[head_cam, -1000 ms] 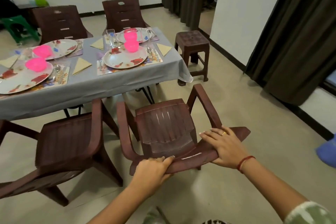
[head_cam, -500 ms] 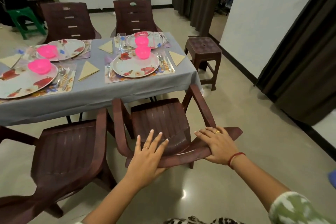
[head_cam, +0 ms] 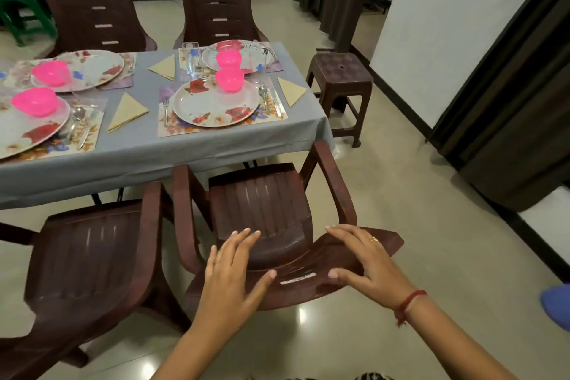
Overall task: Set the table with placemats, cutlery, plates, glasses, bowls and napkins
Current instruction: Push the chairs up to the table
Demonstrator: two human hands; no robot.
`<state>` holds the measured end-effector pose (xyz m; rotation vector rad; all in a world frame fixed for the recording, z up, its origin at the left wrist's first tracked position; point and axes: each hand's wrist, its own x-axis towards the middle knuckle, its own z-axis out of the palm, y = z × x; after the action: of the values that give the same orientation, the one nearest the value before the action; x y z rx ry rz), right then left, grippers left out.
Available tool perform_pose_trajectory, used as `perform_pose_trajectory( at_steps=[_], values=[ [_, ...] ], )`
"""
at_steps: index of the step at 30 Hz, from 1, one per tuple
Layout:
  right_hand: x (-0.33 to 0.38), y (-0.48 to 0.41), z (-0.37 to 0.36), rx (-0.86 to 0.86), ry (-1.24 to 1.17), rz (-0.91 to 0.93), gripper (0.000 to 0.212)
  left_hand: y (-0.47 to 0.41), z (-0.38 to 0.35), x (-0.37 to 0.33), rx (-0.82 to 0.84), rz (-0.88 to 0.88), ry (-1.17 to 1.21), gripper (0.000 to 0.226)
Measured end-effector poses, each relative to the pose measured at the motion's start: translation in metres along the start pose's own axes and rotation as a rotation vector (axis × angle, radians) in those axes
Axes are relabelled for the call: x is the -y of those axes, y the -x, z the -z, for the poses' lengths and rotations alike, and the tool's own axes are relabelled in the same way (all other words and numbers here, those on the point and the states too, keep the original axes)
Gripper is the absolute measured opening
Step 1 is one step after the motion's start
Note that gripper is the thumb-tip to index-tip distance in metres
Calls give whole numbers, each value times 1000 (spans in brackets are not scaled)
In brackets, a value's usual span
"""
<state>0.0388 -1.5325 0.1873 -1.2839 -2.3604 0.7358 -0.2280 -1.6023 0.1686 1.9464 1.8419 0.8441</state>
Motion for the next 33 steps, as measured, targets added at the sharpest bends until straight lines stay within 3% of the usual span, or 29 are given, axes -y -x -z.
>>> perform_pose_trajectory(
  at_steps=[3, 6, 10, 15, 21, 26, 33],
  values=[
    [-20, 6, 13, -227, -32, -3, 53, -14, -15, -23, -47, -32, 52, 57],
    [-51, 11, 36, -308, -67, -28, 48, -35, -48, -53, -10, -68, 8, 57],
    [-107, 17, 72, -264, -87, 7, 48, -72, -98, -104, -24, -74, -75, 57],
    [-175, 12, 119, -212, -61, 88, 51, -129, -141, -171, -124, 55, 31, 64],
    [-223, -11, 163, -199, -109, 144, 56, -171, -167, -230, -152, 74, 47, 68],
    [-254, -46, 184, -217, -153, 171, 56, -209, -184, -235, -176, 88, 50, 65],
    [-309, -124, 216, -118, -138, 231, 53, -289, -210, -213, -286, 169, 55, 65]
  ],
)
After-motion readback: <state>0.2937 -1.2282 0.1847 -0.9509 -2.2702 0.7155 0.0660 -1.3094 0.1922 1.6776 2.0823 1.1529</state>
